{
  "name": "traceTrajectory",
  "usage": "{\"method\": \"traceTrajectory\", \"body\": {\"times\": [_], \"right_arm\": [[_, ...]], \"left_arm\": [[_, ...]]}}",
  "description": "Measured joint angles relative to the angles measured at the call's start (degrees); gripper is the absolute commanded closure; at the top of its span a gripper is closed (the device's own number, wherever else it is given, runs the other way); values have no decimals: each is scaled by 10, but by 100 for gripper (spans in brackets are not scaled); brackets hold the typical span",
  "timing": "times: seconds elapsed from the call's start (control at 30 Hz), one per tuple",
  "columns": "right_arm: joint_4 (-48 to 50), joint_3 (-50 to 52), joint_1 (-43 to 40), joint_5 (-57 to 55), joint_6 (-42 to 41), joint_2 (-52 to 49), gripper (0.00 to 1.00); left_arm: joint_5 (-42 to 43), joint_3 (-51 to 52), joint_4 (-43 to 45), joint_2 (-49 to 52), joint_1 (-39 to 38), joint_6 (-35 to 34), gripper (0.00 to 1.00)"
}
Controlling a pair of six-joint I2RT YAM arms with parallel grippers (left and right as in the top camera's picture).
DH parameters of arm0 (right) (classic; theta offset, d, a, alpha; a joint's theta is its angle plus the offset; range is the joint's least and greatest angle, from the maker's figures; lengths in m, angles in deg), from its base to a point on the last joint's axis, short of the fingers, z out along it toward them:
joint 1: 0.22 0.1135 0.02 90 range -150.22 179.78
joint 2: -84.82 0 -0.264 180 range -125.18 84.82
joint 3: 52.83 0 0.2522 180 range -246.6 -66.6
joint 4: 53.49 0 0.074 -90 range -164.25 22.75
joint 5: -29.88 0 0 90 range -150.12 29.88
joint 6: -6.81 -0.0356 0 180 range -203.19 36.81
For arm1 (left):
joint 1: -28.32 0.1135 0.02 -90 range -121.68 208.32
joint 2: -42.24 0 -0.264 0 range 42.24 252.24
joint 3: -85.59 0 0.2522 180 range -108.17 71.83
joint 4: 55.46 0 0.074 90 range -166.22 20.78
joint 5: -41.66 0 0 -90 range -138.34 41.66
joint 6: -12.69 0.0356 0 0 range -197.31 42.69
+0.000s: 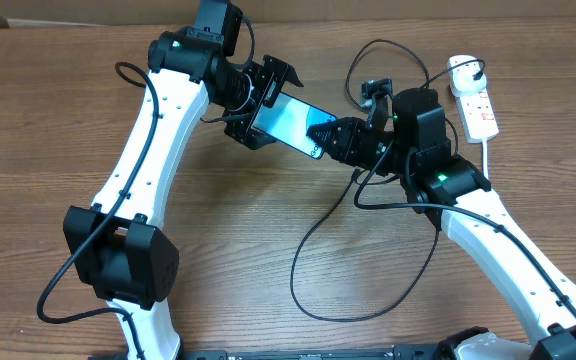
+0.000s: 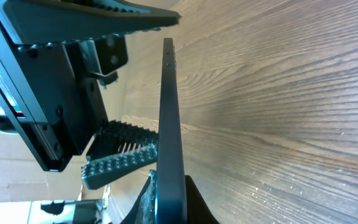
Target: Plug charger to phone and switch on socket
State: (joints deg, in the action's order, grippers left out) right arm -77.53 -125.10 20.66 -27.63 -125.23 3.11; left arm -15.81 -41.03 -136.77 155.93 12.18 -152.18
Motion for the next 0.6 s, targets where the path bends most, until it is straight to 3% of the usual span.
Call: {"method": "traceTrajectory", "body": {"times": [0.37, 0.6], "right_arm": [[0, 0, 0, -78, -30, 0, 96], [33, 0, 0, -106, -124, -1, 96]], "left_arm": [[-54, 0, 17, 0, 50, 84, 0], [10, 0, 83, -18, 111, 240, 0]]}}
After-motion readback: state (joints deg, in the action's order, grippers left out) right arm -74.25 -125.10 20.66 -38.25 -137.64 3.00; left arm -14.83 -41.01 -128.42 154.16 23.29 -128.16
